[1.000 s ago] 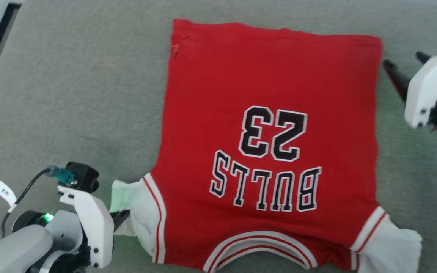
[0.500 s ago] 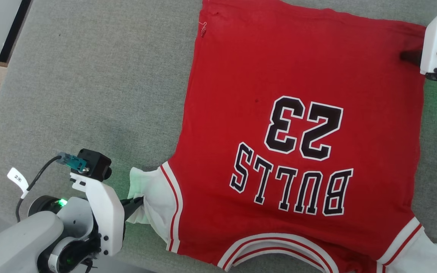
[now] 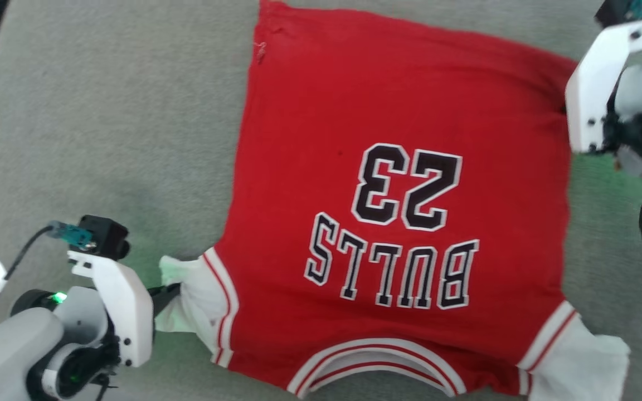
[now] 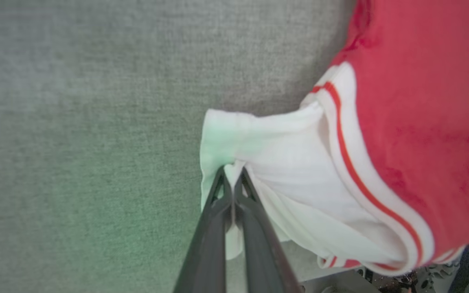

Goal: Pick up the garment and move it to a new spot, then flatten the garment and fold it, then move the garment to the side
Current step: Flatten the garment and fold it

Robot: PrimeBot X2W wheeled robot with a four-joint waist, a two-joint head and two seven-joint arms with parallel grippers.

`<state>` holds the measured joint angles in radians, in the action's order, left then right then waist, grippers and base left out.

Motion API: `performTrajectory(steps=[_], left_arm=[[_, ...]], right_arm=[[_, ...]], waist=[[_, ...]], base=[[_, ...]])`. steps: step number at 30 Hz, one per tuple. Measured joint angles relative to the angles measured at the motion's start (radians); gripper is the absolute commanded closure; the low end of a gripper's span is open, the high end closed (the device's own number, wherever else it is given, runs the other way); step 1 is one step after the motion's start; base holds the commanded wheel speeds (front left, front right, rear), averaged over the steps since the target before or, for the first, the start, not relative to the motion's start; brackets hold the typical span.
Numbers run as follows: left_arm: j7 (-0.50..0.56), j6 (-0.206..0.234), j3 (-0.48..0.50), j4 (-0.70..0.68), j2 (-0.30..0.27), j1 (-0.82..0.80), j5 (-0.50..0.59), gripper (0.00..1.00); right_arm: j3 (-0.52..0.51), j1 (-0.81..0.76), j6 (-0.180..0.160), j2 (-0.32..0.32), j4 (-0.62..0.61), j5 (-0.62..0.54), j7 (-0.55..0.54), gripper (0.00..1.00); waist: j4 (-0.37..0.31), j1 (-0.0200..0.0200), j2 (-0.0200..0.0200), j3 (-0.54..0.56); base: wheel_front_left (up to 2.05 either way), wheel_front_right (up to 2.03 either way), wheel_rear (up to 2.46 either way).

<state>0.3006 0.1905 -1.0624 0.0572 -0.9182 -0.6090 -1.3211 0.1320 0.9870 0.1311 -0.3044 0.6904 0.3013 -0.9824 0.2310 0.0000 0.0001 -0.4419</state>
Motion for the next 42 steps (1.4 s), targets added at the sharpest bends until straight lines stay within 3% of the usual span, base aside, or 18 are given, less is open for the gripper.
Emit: performTrajectory(steps=[7,13,20,24,25,26,27,33,42], left_arm=[[-0.021,0.027,0.025,-0.016,-0.063,0.029,-0.026,1.0],[-0.028,0.048,0.032,-0.043,-0.1,0.042,-0.029,1.0],[-0.024,0.059,0.035,-0.061,-0.108,0.04,-0.026,1.0],[-0.027,0.058,0.036,-0.06,-0.106,0.04,-0.026,1.0],[-0.028,0.056,0.036,-0.058,-0.105,0.039,-0.025,1.0],[-0.029,0.053,0.037,-0.057,-0.103,0.039,-0.024,1.0],[-0.03,0.048,0.037,-0.054,-0.103,0.039,-0.024,1.0],[-0.043,0.038,0.037,-0.042,-0.096,0.039,-0.02,1.0],[-0.052,0.028,0.028,-0.036,-0.069,0.038,0.002,1.0]], right_arm=[[0.098,-0.224,0.0,-0.076,-0.3,0.153,-0.056,1.0],[0.088,-0.452,0.0,-0.11,-0.562,0.241,-0.132,1.0],[-0.029,-0.766,0.0,-0.034,-0.796,0.249,-0.162,1.0],[-0.103,-0.923,0.0,0.068,-0.848,0.22,-0.106,1.0],[-0.121,-0.934,0.001,0.087,-0.84,0.205,-0.074,0.91],[-0.129,-0.942,0.003,0.101,-0.831,0.188,-0.042,0.54],[-0.13,-0.948,0.003,0.112,-0.825,0.17,-0.015,0.0],[-0.115,-0.978,0.004,0.142,-0.879,0.145,0.034,0.0],[-0.158,-0.938,0.0,0.133,-1.141,0.085,0.007,0.0]], waist=[[-0.095,0.0,0.0,0.035],[-0.177,0.0,0.0,0.061],[-0.23,0.0,0.0,0.079],[-0.239,0.0,0.0,0.074],[-0.239,0.0,0.0,0.073],[-0.239,0.0,0.0,0.072],[-0.239,0.0,0.0,0.073],[-0.234,0.0,0.0,0.083],[-0.187,0.0,0.0,0.101]], base=[[0.0,0.0,0.0],[0.0,0.0,0.0],[0.0,0.0,0.0],[0.0,0.0,0.0],[0.0,0.0,0.0],[0.0,0.0,0.0],[0.0,0.0,0.0],[0.0,0.0,0.0],[0.0,0.0,0.0]])
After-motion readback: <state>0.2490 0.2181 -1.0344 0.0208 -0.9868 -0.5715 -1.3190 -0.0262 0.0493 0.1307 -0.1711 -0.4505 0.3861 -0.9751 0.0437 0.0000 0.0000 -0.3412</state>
